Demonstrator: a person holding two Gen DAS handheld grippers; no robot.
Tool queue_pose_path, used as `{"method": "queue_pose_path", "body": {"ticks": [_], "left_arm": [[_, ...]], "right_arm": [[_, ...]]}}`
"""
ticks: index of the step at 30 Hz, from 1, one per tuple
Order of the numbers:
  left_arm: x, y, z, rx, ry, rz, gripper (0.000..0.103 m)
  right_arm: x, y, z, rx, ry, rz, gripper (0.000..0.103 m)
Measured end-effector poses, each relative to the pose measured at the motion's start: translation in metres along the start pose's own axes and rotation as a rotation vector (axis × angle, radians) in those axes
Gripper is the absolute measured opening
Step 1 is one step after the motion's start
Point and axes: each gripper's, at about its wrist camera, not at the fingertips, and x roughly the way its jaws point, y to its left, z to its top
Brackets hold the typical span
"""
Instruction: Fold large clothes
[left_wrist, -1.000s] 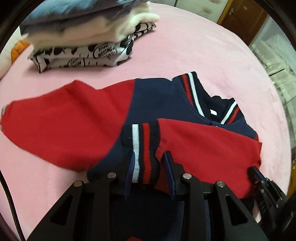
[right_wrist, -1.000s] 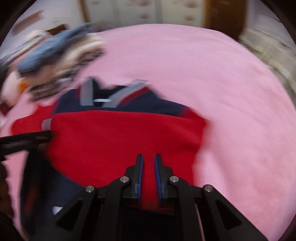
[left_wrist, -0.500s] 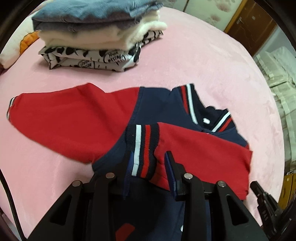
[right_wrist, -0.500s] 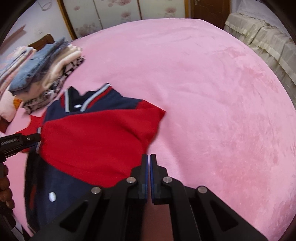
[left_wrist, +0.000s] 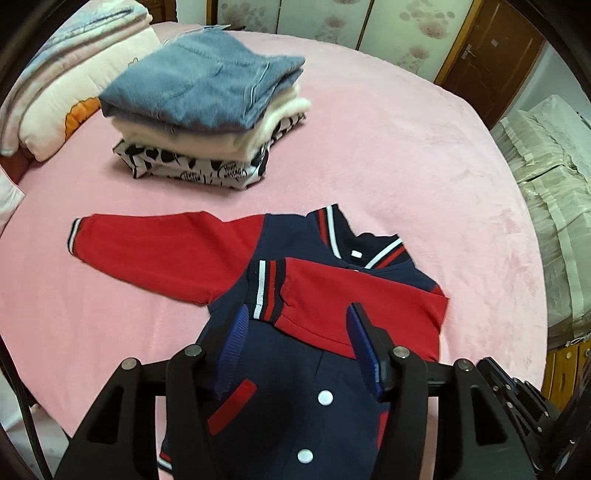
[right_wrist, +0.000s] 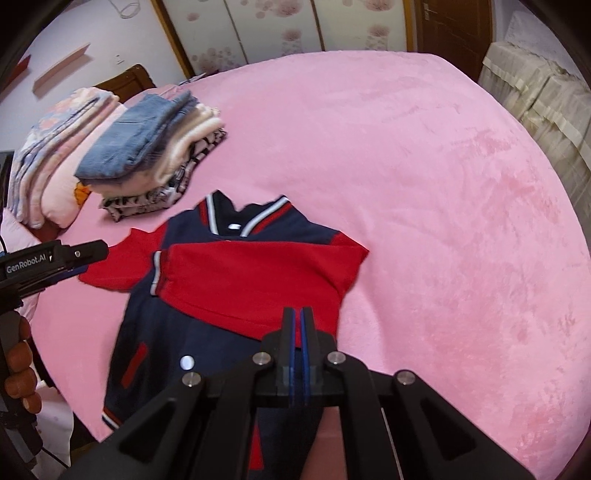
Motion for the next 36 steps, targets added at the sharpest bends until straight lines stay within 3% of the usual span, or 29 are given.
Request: {"method": "queue_pose_path", "body": {"ticks": [8, 17, 23, 31, 36], "left_arm": [[-0.044, 0.024, 0.003, 0.003, -0.020, -0.031, 0.059], [-0.048, 0.114, 0.006, -0.003, 0.023, -0.102, 0.059], [-0.011, 0.200, 0.010, -0.077, 0.079, -0.151, 0.059], [0.074, 0.313, 0.014, -0.359, 0.146, -0.253, 0.059], [0.112, 0.354, 0.018, -0.485, 0.129, -0.270, 0.058]], "right_arm": [[-0.026, 0.037, 0.009, -0.040, -0.044, 0.016, 0.003], [-0.023, 0.124, 0.006, -0.015, -0.082, 0.005, 0.003], [0.010, 0.192, 0.000, 0.027, -0.071, 0.032, 0.003], [0.067, 0.259, -0.001, 0.020, -0.051, 0.041, 0.003], [0.099, 0.281, -0.003, 0.010, -0.035, 0.041, 0.003]]}}
